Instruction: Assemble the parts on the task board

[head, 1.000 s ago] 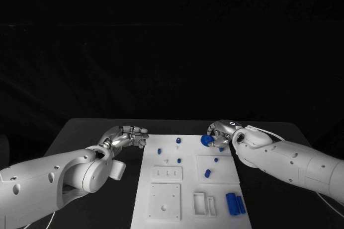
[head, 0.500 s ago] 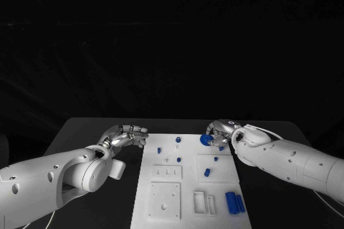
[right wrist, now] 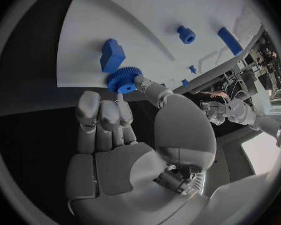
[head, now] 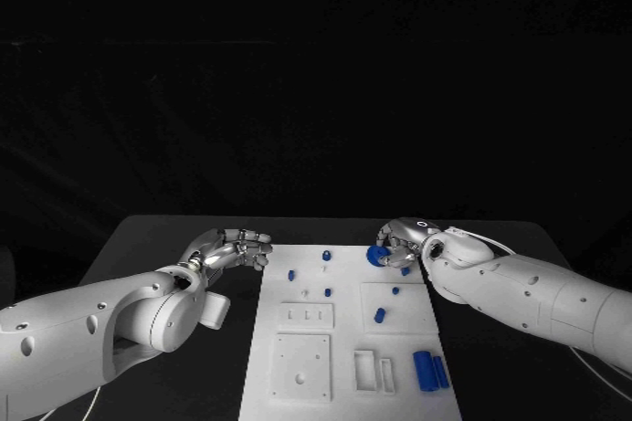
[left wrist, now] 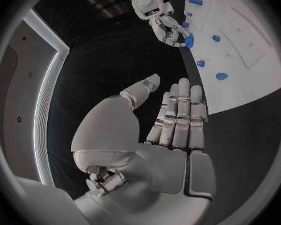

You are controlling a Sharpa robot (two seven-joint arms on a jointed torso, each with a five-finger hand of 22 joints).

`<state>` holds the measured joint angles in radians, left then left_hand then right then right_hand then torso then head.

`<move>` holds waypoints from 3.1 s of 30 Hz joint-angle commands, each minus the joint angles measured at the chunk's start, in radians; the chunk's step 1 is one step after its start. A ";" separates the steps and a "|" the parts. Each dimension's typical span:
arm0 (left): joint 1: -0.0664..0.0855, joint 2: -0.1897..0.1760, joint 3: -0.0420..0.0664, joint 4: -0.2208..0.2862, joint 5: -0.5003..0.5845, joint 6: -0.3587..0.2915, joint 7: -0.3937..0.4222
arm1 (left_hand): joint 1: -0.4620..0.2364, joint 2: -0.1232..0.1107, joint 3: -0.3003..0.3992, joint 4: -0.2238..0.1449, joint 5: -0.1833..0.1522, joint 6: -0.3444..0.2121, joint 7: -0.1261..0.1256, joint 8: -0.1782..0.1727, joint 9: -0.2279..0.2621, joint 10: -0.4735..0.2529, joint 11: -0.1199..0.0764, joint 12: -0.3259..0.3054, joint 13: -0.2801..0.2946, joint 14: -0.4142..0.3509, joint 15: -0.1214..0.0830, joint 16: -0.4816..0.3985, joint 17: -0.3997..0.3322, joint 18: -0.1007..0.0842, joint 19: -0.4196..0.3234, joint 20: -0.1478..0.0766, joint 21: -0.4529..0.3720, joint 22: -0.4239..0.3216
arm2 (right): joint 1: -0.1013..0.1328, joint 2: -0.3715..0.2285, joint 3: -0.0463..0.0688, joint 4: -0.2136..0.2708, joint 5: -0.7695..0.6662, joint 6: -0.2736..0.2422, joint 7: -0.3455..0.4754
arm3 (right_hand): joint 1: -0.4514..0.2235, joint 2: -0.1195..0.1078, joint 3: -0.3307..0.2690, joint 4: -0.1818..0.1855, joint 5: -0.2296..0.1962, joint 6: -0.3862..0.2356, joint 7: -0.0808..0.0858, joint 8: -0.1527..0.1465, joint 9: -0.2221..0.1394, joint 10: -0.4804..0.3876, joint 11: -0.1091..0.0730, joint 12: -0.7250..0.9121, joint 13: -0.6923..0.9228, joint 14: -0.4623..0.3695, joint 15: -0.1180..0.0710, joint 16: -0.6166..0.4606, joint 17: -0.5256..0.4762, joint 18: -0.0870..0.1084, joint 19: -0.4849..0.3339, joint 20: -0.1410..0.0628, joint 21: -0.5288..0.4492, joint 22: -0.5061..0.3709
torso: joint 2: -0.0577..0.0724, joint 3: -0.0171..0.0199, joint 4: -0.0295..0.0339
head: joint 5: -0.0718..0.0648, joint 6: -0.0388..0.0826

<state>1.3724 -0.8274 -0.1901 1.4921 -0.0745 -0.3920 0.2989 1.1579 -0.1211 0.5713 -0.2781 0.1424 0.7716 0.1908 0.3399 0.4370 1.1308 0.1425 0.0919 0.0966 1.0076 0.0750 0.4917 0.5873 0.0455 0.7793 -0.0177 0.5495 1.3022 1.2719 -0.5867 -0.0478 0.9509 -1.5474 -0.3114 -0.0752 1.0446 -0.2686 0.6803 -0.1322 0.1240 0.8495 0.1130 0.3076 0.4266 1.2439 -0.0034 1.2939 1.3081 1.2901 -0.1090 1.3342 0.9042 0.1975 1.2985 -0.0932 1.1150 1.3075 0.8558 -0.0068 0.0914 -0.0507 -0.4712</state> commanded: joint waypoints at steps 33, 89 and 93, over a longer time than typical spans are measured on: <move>0.001 -0.007 0.001 -0.002 0.001 0.009 0.006 | -0.002 -0.005 0.007 -0.001 -0.002 -0.005 0.004 -0.003 -0.001 0.000 0.006 -0.008 -0.001 -0.004 0.005 -0.006 0.002 0.021 -0.007 -0.002 0.006 -0.002 | -0.020 -0.027 -0.011 0.101 -0.220 -0.109 -0.085 | 0.042 0.066 0.105 -0.072 -0.040 0.173 -0.018 0.061 0.026 0.057 -0.011 0.025 0.051 0.008 -0.012 -0.021 0.027 0.064 -0.020 0.004 0.023 0.015 | -0.001 0.0004 -0.0017 | 0.002 0.004; 0.001 0.005 0.001 -0.006 0.001 0.010 0.005 | -0.001 -0.004 0.008 -0.002 -0.002 -0.004 0.004 -0.003 0.000 0.002 0.006 -0.010 -0.001 -0.003 0.005 -0.007 0.004 0.021 -0.007 -0.002 0.007 -0.002 | -0.034 0.144 -0.063 0.155 -0.421 -0.216 -0.179 | 0.068 0.009 0.141 -0.016 -0.071 0.182 -0.021 0.049 0.029 0.064 -0.016 0.020 0.053 0.013 -0.017 -0.028 0.036 0.064 -0.004 -0.008 0.028 0.011 | 0.002 -0.0001 0.0035 | 0.014 0.009; 0.001 0.005 0.001 -0.006 0.000 0.011 0.004 | -0.001 -0.004 0.008 -0.002 -0.002 -0.004 0.004 -0.003 0.000 0.002 0.006 -0.010 -0.001 -0.003 0.005 -0.008 0.004 0.021 -0.007 -0.002 0.007 -0.002 | -0.035 0.149 -0.065 0.144 -0.405 -0.207 -0.169 | 0.068 0.007 0.140 -0.016 -0.072 0.180 -0.021 0.048 0.029 0.061 -0.015 0.017 0.051 0.013 -0.016 -0.029 0.036 0.064 -0.004 -0.008 0.027 0.011 | 0.002 0.0000 0.0029 | 0.014 0.009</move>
<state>1.3725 -0.8248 -0.1896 1.4851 -0.0748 -0.3919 0.2969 1.1579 -0.1211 0.5739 -0.2807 0.1424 0.7716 0.1908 0.3399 0.4371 1.1308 0.1425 0.0881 0.0969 1.0076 0.0750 0.4878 0.5903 0.0567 0.7793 -0.0176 0.5495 1.3015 1.2385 -0.4397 -0.1101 1.0999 -1.9604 -0.5340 -0.2598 1.1009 -0.2611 0.8182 -0.1544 0.0542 0.9393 0.0800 0.3539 0.4265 1.3114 -0.0176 1.3164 1.3076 1.2990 -0.1215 1.3108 0.9397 0.1982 1.2887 -0.0969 1.1383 1.3076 0.8580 -0.0072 0.0947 -0.0366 -0.4627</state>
